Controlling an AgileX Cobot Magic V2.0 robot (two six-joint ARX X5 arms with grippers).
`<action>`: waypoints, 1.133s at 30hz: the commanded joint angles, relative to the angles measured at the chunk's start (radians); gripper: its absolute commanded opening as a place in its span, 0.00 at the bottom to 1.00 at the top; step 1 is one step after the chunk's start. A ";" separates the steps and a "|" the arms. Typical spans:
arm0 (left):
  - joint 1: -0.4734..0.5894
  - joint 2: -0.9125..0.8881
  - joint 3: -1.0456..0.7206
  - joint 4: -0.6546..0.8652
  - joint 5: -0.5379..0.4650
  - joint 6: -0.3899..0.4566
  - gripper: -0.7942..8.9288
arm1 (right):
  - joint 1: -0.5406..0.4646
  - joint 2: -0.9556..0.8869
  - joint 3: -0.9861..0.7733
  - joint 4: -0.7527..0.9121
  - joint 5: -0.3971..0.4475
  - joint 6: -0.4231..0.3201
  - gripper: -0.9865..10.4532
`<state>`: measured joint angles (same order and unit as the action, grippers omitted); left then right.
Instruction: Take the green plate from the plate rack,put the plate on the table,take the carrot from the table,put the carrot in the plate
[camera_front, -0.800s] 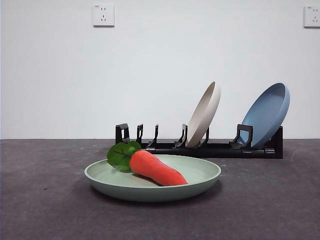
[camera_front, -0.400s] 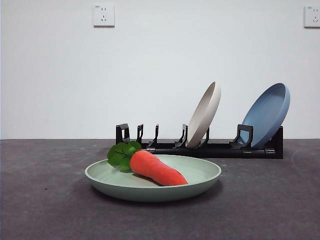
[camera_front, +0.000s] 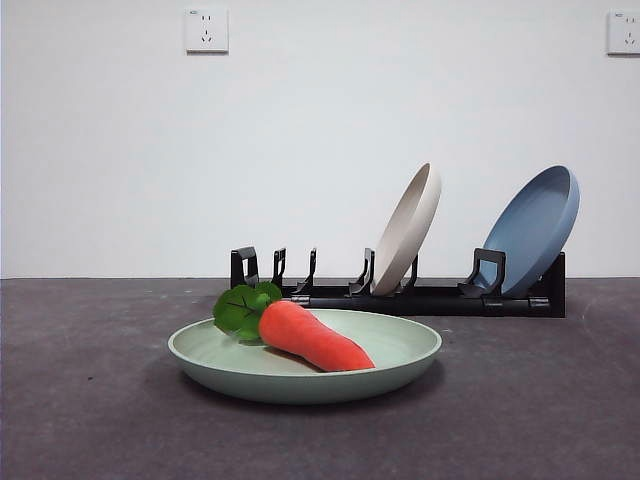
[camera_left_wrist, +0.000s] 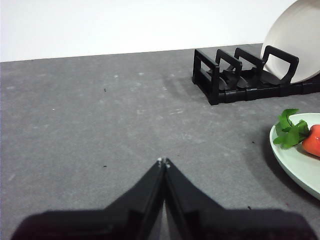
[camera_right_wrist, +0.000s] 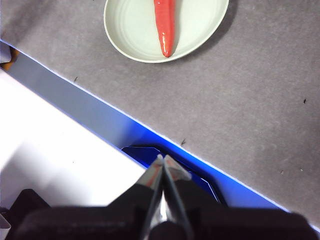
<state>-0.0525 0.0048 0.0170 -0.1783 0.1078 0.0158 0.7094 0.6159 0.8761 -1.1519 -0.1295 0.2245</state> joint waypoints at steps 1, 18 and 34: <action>0.003 -0.003 -0.014 0.005 0.000 -0.006 0.08 | 0.000 -0.002 -0.005 0.006 0.002 0.006 0.09; 0.003 -0.003 -0.014 0.005 0.000 -0.006 0.08 | -0.216 -0.093 -0.005 0.006 0.089 -0.135 0.09; 0.003 -0.003 -0.014 0.005 0.000 -0.006 0.08 | -0.522 -0.459 -0.496 0.743 0.076 -0.207 0.09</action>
<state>-0.0525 0.0048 0.0170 -0.1780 0.1078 0.0147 0.1905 0.1684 0.4198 -0.4450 -0.0521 0.0154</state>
